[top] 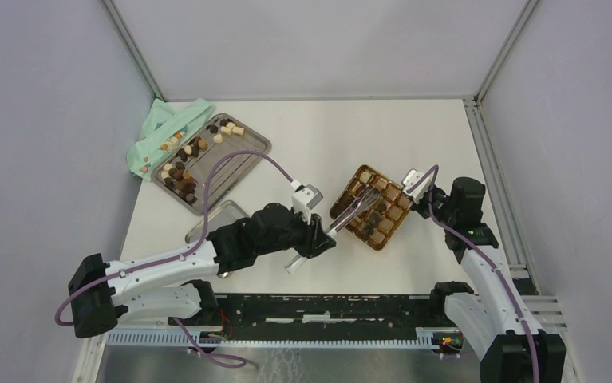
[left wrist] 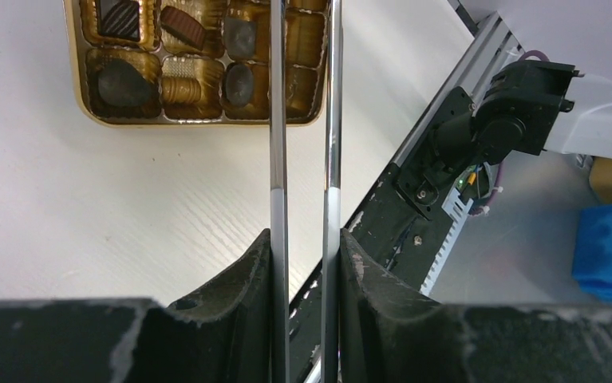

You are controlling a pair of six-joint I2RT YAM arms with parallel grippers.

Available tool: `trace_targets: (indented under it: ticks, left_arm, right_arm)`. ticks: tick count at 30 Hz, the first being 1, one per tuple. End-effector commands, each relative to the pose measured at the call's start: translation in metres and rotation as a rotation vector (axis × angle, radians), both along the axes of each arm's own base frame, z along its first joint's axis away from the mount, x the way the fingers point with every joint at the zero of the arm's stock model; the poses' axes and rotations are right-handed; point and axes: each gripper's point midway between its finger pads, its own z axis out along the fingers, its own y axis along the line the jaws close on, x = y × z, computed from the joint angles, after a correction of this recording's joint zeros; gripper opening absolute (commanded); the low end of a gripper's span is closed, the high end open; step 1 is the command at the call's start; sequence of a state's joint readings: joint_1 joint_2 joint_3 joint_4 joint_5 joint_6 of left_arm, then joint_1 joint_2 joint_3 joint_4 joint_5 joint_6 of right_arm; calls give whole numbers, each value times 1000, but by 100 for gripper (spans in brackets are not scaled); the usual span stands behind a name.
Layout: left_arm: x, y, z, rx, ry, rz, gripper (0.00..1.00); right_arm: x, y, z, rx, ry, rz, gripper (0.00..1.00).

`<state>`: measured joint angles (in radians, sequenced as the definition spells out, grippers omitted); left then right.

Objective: Pack the chocolate
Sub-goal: Place the fake chocolate in the packing box.

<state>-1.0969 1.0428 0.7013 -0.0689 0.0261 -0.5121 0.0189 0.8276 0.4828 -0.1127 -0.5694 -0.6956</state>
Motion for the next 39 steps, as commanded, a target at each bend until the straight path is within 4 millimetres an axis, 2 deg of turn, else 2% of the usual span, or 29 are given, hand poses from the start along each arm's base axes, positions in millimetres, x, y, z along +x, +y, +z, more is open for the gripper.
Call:
trace_targets:
  ticks: [1, 5, 13, 20, 25, 34, 39]
  left_arm:
    - [15, -15, 25, -61, -122, 11, 2]
    - [22, -23, 20, -25, -136, 20, 2]
    - [41, -36, 0, 69, -117, 74, 2]
    - [46, -56, -18, 134, -59, 57, 2]
    - [49, -63, -34, 181, -25, 60, 3]
    - [53, -69, -49, 246, -3, 64, 9]
    - [56, -69, -52, 267, 7, 80, 23]
  right_arm:
    - [6, 11, 27, 42, -108, 50, 0]
    - [8, 20, 9, 103, 3, 70, 0]
    - [14, 19, -28, 156, 184, 12, 0]
    - [17, 21, -47, 180, 279, 8, 0]
    - [17, 19, -50, 181, 300, 2, 3]
    - [16, 20, -49, 185, 305, 9, 15]
    - [16, 20, -49, 184, 304, 13, 24]
